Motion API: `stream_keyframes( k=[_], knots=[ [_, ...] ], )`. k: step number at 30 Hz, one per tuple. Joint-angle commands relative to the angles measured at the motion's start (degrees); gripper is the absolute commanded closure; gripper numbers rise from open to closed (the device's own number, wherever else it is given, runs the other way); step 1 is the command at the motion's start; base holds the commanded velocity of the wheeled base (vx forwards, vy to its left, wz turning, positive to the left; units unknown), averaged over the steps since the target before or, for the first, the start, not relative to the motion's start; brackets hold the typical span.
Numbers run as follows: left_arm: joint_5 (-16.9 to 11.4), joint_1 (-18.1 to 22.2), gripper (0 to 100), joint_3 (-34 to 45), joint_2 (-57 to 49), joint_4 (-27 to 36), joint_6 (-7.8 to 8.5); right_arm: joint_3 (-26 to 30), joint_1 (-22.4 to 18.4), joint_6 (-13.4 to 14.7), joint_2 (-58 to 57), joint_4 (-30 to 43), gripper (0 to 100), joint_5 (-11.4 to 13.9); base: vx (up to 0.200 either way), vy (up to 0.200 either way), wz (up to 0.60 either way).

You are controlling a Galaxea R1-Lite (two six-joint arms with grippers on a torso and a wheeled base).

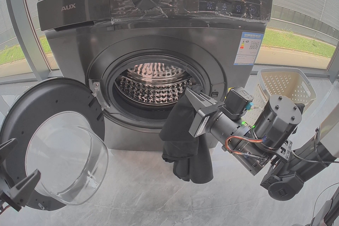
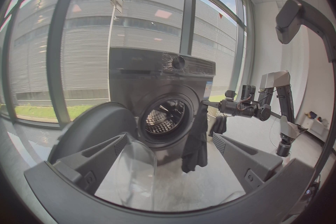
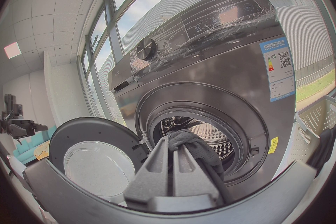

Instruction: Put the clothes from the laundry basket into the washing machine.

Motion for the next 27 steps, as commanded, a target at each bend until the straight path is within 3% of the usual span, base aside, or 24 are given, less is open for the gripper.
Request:
stream_keyframes(
  k=[1,5,6,11,27],
  knots=[
    [-3.1,-15.1,0,-3.9,35.2,-12.2,3.95,-3.5,-0.6,-0.1,0.0,1.3,100,0.5,0.0,0.0,0.0],
    [-1.2,-18.4,0,-4.9,41.7,-15.8,3.24,-4.8,-0.7,-0.1,0.2,1.9,100,0.7,0.0,0.0,0.0],
    [-0.4,-19.2,0,-4.9,46.4,-20.1,3.16,-5.5,-0.7,-0.1,0.1,2.1,100,0.8,0.0,0.0,0.0],
    [1.3,-20.3,0,-5.1,55.8,-29.1,3.24,-7.7,-0.8,0.1,0.0,2.1,100,0.7,0.0,0.0,0.0],
    [1.2,-21.5,0,-11.6,76.9,-36.3,3.24,-7.2,-0.6,0.2,0.3,2.1,100,0.5,0.0,0.0,0.0]
  ],
)
